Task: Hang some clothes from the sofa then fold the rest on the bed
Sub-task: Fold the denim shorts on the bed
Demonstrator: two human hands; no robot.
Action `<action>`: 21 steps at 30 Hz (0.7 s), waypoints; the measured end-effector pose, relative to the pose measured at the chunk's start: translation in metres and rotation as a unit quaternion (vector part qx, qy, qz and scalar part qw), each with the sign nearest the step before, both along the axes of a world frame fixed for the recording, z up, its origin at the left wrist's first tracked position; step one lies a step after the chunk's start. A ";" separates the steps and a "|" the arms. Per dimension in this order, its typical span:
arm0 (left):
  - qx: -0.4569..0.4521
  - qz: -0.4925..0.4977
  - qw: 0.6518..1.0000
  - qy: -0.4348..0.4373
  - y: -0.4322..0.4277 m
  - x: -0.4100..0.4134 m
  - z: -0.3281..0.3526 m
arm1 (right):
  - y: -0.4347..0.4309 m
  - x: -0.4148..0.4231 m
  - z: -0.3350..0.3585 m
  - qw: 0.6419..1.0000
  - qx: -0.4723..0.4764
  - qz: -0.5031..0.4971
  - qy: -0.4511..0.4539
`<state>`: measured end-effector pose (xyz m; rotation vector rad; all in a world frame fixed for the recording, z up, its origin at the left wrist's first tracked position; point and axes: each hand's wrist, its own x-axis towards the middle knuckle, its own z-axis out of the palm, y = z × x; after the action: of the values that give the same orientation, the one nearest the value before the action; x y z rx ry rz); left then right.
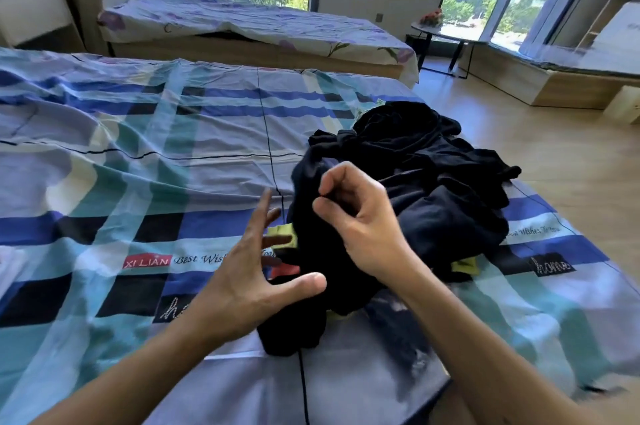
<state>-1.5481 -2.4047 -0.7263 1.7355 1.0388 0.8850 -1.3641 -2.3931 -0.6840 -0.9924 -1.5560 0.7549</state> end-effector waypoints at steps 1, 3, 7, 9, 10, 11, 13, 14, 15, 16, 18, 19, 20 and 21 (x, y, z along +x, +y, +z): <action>-0.010 -0.006 1.000 -0.028 0.000 0.002 -0.001 | -0.003 -0.006 0.000 0.999 -0.009 0.033 0.006; 0.000 -0.003 0.999 -0.051 -0.001 0.006 -0.004 | -0.007 -0.016 -0.004 0.996 -0.020 0.078 -0.032; 0.039 0.041 0.994 -0.089 0.006 0.004 -0.005 | -0.009 -0.024 -0.012 0.989 -0.031 0.120 -0.077; 0.023 0.047 0.993 -0.105 0.012 -0.001 -0.003 | -0.010 -0.020 -0.009 0.987 -0.052 0.130 -0.083; 0.010 0.059 0.992 -0.110 0.015 -0.003 -0.003 | -0.010 -0.018 -0.007 0.984 -0.047 0.121 -0.118; -0.009 0.078 0.990 -0.121 0.019 -0.006 -0.003 | -0.009 -0.015 -0.007 0.981 -0.025 0.091 -0.170; -0.057 0.125 0.978 -0.160 0.029 -0.010 -0.002 | -0.007 -0.006 0.000 0.971 0.034 -0.009 -0.237; -0.095 0.153 0.965 -0.191 0.033 -0.011 0.000 | -0.008 -0.001 0.006 0.972 0.052 -0.061 -0.223; -0.142 0.176 0.946 -0.233 0.037 -0.012 0.004 | -0.008 0.007 0.013 0.974 0.051 -0.091 -0.200; -0.186 0.192 0.922 -0.279 0.041 -0.013 0.007 | -0.010 0.016 0.018 0.977 0.026 -0.089 -0.193; -0.247 0.204 0.877 -0.358 0.045 -0.014 0.014 | -0.013 0.034 0.020 0.953 -0.115 -0.033 -0.278; -0.264 0.199 0.863 -0.382 0.047 -0.015 0.015 | -0.015 0.039 0.014 0.912 -0.209 0.000 -0.353; -0.273 0.187 0.859 -0.390 0.048 -0.014 0.015 | -0.018 0.039 0.008 0.858 -0.282 0.014 -0.429; -0.276 0.168 0.864 -0.387 0.047 -0.012 0.015 | -0.019 0.039 0.001 0.817 -0.314 0.002 -0.484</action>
<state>-1.5605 -2.3578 -0.7117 0.6119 0.9072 1.2118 -1.3249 -2.4125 -0.6830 -2.0954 -2.2027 0.8343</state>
